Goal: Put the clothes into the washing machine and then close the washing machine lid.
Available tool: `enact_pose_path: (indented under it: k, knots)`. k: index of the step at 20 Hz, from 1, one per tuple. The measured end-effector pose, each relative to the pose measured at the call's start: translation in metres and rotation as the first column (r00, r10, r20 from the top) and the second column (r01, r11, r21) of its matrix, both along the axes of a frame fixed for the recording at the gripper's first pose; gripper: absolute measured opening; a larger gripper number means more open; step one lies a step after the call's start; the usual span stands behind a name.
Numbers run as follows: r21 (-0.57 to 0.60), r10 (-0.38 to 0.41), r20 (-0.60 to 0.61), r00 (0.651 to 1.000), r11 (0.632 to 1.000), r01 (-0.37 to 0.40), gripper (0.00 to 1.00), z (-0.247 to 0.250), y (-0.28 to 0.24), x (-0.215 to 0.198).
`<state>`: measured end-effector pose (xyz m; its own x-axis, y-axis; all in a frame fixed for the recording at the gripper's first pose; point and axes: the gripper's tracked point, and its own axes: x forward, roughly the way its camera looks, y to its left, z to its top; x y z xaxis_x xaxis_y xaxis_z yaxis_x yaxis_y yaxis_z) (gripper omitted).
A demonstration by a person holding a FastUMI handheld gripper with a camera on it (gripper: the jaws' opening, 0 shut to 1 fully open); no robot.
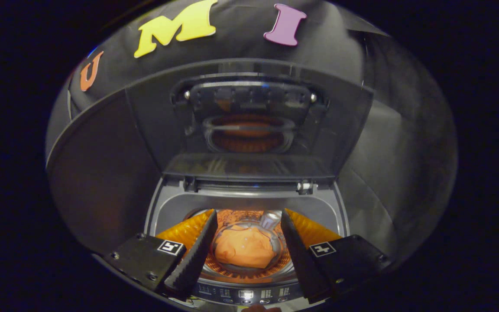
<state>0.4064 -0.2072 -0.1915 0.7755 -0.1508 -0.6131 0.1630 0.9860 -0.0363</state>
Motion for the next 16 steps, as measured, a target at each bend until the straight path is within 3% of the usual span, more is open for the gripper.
enact_pose_path:
  k: [5,9,11,16]
  knots:
    - [0.015,0.046,0.177,0.983,0.999,-0.049,0.91,0.09,0.014,0.01]
    - [0.018,0.082,0.272,0.959,0.996,-0.09,0.91,0.167,0.021,0.051]
    - [0.001,0.108,0.26,0.96,0.994,-0.112,0.91,0.178,0.023,0.08]
    - [0.044,0.081,0.156,0.984,0.995,-0.089,0.91,0.153,0.016,0.135]
